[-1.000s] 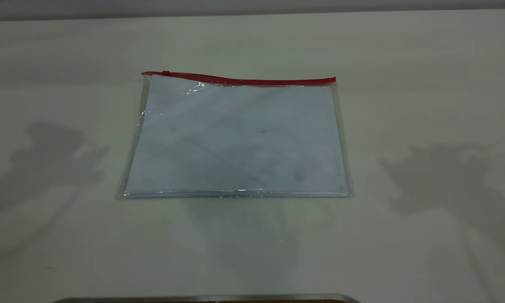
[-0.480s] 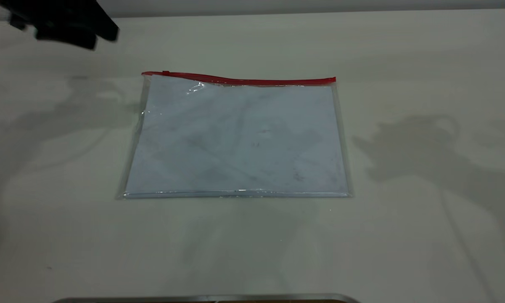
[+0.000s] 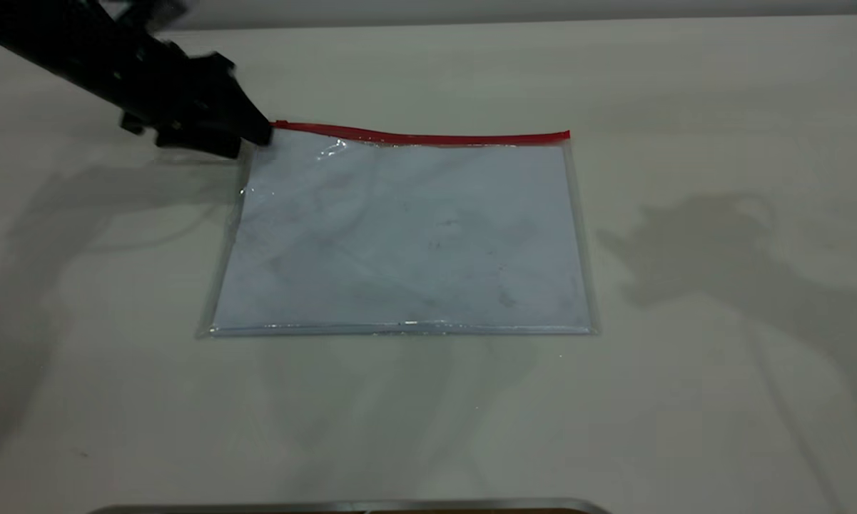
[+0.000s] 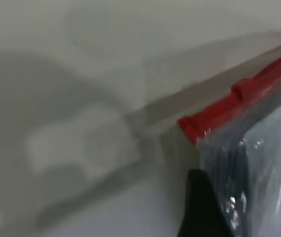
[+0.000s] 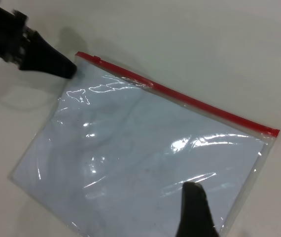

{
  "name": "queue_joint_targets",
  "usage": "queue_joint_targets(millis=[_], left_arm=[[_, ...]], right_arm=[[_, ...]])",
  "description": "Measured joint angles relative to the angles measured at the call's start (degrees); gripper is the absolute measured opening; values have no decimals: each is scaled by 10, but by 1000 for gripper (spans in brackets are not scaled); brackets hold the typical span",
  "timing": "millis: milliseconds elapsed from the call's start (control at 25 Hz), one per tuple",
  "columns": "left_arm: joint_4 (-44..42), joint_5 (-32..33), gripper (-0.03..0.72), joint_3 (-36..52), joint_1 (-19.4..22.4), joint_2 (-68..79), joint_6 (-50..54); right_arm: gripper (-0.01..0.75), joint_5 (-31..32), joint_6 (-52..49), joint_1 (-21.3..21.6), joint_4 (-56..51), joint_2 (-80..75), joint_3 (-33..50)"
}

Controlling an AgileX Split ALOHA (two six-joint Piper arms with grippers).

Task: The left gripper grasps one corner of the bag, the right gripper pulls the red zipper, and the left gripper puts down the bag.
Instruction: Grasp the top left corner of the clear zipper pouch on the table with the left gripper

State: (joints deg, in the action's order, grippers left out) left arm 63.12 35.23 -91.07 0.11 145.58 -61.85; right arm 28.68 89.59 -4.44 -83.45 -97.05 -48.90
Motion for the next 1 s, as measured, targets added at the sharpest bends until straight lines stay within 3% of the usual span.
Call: queue_joint_targets(millis=[1000], left_arm=[[-6, 11, 536, -41, -11, 40, -13]], right_arm=[[557, -1, 1, 0, -6, -22, 0]])
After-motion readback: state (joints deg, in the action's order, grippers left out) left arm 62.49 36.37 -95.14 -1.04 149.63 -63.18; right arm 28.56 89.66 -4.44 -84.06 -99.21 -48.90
